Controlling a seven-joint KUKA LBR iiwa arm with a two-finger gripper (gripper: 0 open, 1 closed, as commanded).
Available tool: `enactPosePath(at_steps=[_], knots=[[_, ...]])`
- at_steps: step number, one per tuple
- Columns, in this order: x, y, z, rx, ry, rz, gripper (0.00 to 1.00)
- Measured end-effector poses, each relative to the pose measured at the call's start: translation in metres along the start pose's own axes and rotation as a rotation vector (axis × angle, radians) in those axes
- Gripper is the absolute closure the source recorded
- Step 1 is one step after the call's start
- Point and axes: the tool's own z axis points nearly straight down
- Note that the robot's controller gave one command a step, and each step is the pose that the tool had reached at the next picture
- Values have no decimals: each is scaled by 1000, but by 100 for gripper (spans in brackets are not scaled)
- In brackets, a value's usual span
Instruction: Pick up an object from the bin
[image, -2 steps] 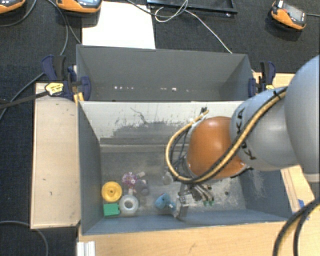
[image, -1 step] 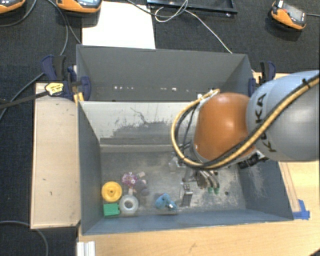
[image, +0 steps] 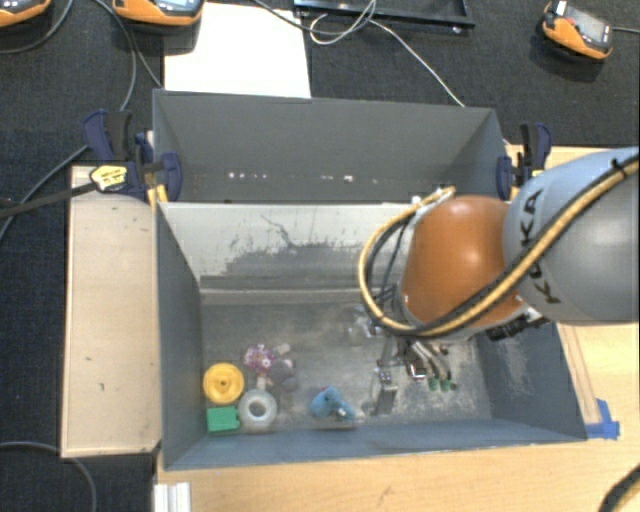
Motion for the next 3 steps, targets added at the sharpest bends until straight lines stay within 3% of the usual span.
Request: enactPosePath(at_steps=[1,2,3], knots=[[4,9,60,-1,7,-358,0],[0,32,77,0,-6,-209,0],[-4,44,80,-2,-7,-474,0]])
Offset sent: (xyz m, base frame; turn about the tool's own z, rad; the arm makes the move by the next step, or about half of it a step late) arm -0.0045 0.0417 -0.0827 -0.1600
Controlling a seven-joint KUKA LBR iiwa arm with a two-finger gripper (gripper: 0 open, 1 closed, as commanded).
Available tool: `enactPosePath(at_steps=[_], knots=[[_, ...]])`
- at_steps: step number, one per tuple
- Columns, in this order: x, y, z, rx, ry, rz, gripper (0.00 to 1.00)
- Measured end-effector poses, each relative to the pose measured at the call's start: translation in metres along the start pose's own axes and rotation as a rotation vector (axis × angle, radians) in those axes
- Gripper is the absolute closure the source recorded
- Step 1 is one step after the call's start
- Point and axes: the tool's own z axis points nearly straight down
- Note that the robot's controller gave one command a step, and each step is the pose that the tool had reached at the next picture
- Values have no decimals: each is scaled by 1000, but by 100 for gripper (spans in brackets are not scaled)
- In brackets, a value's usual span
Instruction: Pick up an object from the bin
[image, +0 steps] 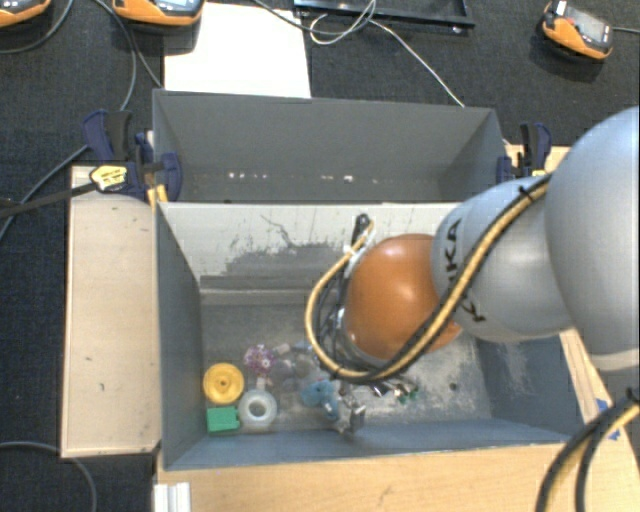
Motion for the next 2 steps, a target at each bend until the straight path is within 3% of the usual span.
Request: enactPosePath(at_steps=[1,2], knots=[[6,-7,2,2,2,239,100],[6,-7,2,2,2,241,100]])
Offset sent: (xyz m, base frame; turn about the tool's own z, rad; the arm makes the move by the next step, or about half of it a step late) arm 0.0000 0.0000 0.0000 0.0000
